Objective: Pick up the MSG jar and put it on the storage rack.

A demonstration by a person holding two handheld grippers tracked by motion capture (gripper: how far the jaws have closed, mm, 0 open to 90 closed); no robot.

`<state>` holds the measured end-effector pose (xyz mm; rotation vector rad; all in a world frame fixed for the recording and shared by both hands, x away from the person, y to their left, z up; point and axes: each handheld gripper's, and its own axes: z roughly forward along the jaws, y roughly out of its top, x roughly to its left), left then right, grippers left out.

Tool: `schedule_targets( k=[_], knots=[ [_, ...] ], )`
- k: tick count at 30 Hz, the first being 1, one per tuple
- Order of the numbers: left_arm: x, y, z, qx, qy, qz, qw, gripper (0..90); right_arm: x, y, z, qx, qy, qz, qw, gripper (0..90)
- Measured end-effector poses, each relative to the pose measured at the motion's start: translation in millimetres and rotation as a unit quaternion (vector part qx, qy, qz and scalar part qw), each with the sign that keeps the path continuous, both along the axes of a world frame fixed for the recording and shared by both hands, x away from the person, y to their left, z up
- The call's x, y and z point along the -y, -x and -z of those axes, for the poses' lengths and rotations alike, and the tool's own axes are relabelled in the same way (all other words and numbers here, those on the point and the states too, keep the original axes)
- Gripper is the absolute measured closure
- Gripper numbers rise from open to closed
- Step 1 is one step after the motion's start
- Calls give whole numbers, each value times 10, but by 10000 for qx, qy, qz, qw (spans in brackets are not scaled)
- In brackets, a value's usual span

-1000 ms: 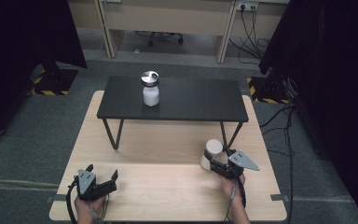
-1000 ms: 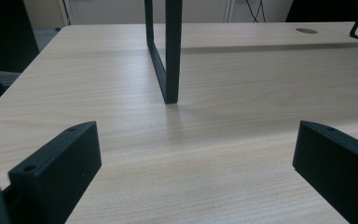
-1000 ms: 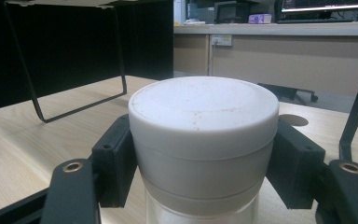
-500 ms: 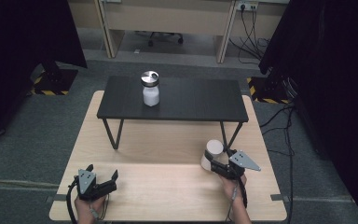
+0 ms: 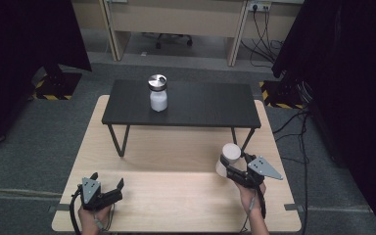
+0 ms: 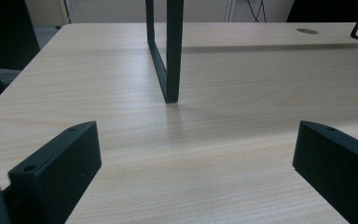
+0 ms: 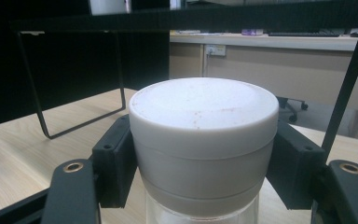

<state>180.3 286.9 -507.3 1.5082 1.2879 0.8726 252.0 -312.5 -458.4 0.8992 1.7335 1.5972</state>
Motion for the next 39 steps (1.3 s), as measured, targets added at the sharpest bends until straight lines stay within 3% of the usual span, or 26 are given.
schedule_targets(
  k=[18, 28, 39],
  knots=[
    [-5, 13, 7, 19, 51, -8, 10000, 3, -63, 136, -452, 103, 88, 84, 9999, 340],
    [-5, 15, 13, 34, 63, 3, 10000, 4, -103, 208, -680, 42, 58, 238, 9997, 340],
    [-11, 17, 11, 32, 60, 12, 10000, 4, -141, 197, -931, 74, 97, 358, 9993, 340]
  ],
)
